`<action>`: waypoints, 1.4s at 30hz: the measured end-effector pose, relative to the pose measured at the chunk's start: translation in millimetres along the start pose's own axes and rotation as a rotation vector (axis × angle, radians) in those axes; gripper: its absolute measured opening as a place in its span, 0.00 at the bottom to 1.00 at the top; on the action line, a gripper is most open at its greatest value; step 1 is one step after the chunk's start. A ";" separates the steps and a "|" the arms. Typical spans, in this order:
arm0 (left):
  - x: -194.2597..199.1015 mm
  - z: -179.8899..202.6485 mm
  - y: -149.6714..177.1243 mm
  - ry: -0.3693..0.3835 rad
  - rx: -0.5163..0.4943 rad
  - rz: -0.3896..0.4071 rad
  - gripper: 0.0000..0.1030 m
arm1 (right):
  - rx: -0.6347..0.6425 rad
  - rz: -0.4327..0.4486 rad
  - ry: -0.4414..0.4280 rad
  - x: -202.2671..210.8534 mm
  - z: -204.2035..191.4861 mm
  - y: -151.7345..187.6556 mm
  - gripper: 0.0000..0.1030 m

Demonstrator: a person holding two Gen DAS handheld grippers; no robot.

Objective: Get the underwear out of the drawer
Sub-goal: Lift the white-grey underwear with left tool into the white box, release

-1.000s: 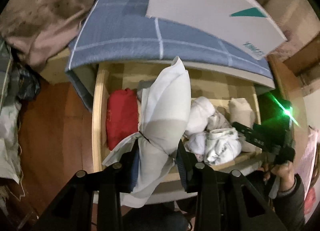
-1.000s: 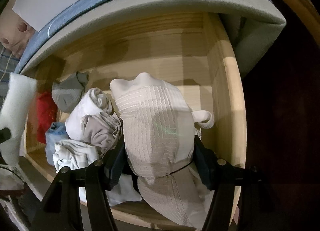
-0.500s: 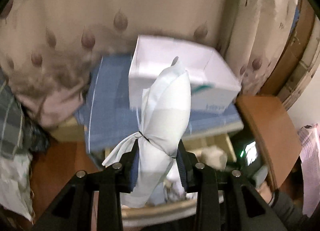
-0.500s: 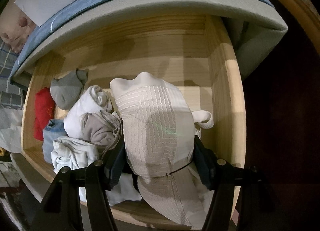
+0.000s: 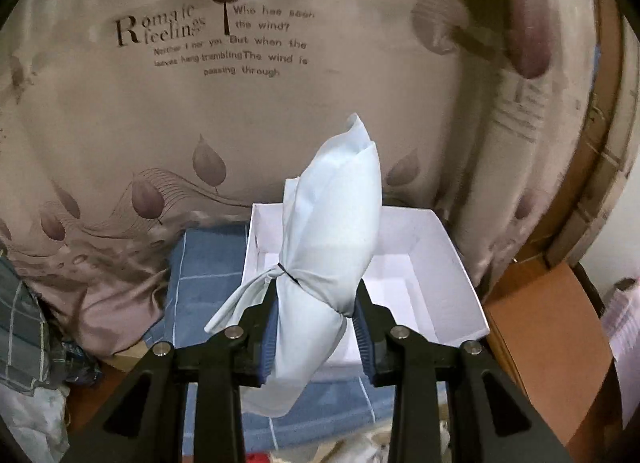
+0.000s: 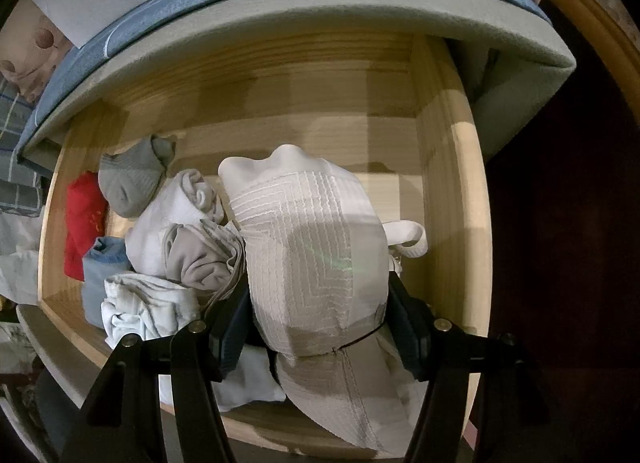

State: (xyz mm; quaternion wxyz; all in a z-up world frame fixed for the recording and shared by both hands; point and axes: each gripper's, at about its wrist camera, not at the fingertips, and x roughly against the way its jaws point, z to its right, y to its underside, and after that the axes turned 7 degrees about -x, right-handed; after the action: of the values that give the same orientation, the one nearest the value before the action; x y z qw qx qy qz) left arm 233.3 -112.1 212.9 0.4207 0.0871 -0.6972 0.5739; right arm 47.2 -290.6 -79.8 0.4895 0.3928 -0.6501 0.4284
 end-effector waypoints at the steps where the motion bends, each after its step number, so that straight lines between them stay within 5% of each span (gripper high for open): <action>1: -9.3 -0.4 -1.9 0.002 0.000 -0.007 0.32 | -0.001 0.000 -0.003 0.5 2.5 -0.5 0.58; 12: -115.3 -5.5 5.2 0.005 0.068 -0.167 0.32 | -0.005 -0.003 -0.020 0.6 5.7 0.9 0.58; 18: -140.1 -9.2 25.3 -0.042 0.083 -0.265 0.32 | -0.008 -0.005 -0.028 0.7 6.0 1.0 0.58; 42: -114.1 -8.8 75.1 -0.143 0.081 -0.353 0.34 | -0.007 -0.007 -0.024 1.1 6.5 -1.2 0.58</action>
State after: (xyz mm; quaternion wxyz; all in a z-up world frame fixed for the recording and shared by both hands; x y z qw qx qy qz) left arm 264.1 -121.1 79.9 0.4602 0.2654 -0.6755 0.5113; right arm 46.1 -297.2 -79.6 0.4847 0.3984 -0.6560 0.4196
